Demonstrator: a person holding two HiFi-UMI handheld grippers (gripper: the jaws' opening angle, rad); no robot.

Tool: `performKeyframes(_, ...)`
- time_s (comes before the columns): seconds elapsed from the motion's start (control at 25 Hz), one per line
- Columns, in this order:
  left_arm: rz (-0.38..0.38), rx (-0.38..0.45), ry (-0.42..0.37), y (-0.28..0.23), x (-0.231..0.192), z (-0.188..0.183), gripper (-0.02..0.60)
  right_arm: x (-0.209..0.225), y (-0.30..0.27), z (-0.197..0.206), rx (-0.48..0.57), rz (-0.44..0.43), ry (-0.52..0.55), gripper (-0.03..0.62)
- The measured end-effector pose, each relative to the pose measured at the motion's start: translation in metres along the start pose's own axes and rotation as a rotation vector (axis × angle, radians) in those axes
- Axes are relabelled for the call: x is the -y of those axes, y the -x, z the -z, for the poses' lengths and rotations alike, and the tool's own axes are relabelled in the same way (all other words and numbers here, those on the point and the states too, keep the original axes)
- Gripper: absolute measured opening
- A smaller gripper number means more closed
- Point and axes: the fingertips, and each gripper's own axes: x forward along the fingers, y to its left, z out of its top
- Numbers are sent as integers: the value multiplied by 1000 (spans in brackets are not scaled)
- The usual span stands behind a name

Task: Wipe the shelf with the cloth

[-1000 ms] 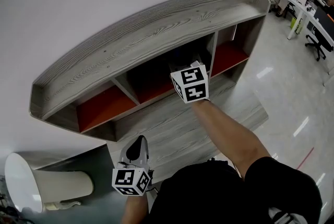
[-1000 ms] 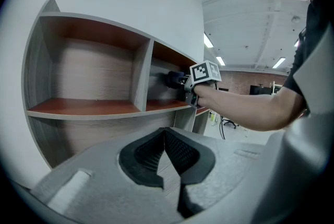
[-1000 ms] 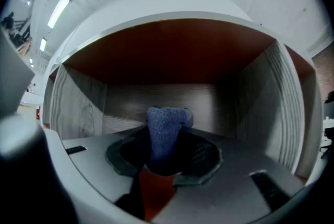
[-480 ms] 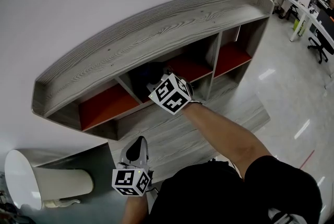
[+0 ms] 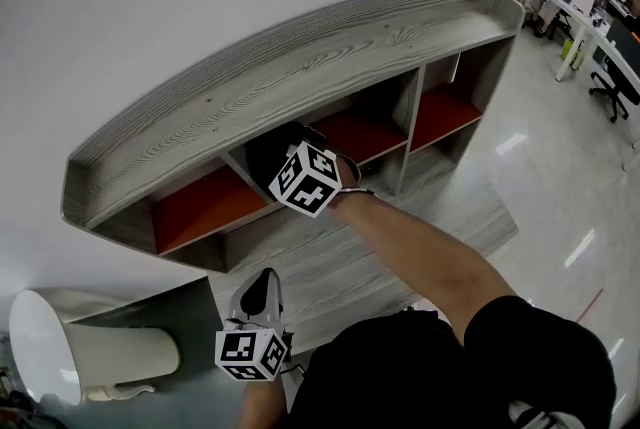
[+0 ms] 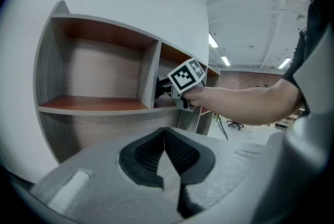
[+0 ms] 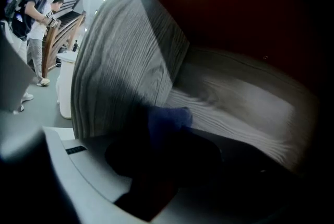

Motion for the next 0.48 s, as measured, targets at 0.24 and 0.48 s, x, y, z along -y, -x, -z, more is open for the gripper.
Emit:
performKeyframes(0.24,8,-2,-1,-5,2,-1,9,20,4,17,-41,53,-41,141)
performKeyframes(0.48,28,-4,-9,-11,8,-3,10,43,14,33,-61,104,-92,143)
